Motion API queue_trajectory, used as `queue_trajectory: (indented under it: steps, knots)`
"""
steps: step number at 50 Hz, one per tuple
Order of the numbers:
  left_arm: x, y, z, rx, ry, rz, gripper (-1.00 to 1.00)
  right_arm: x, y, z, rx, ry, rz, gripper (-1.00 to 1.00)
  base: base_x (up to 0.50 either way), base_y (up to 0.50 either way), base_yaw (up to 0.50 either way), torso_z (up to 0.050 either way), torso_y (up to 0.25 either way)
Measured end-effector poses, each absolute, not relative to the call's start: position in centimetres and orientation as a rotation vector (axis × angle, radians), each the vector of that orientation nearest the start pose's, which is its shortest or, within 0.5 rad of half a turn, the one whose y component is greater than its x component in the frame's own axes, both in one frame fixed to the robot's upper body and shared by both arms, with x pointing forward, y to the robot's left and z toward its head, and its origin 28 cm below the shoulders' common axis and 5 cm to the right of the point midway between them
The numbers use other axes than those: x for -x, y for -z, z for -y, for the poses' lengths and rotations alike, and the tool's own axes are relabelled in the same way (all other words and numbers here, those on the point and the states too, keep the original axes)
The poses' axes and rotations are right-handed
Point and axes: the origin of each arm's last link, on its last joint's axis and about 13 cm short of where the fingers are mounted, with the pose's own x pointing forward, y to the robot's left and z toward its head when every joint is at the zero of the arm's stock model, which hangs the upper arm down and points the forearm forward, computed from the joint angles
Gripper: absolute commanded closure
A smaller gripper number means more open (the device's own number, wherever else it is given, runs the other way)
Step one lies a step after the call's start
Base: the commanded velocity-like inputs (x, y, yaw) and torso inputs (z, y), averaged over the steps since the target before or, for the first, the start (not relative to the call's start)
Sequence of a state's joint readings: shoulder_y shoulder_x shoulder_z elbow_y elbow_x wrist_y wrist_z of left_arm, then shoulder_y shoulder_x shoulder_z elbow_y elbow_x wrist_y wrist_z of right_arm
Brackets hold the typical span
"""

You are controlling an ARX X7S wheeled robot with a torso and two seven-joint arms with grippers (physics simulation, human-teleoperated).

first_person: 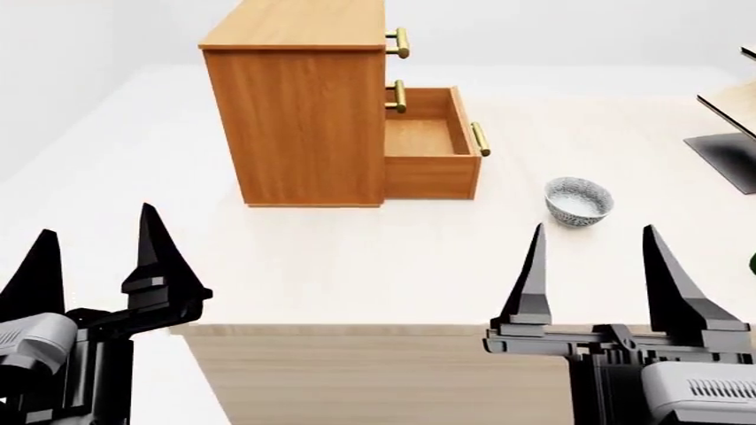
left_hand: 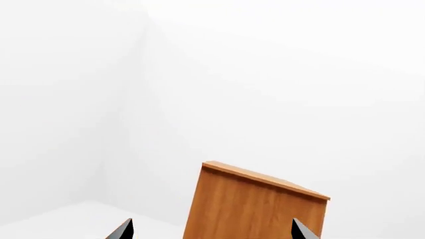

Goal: Put the bowl on top of the cabinet.

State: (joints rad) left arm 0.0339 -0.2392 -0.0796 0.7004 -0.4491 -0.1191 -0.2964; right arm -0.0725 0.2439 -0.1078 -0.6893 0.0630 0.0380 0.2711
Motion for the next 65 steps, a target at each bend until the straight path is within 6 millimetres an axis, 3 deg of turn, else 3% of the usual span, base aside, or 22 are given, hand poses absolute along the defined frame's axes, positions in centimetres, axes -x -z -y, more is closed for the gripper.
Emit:
queue_trajectory:
  steps: [65]
  knots:
    - [-18.12,-14.94,-23.69,0.245,-0.11,0.502,-1.0,-17.47,-13.89,10.74,0.041,0.055,0.581,-1.0,0.23,0.0,0.0,0.0,0.0]
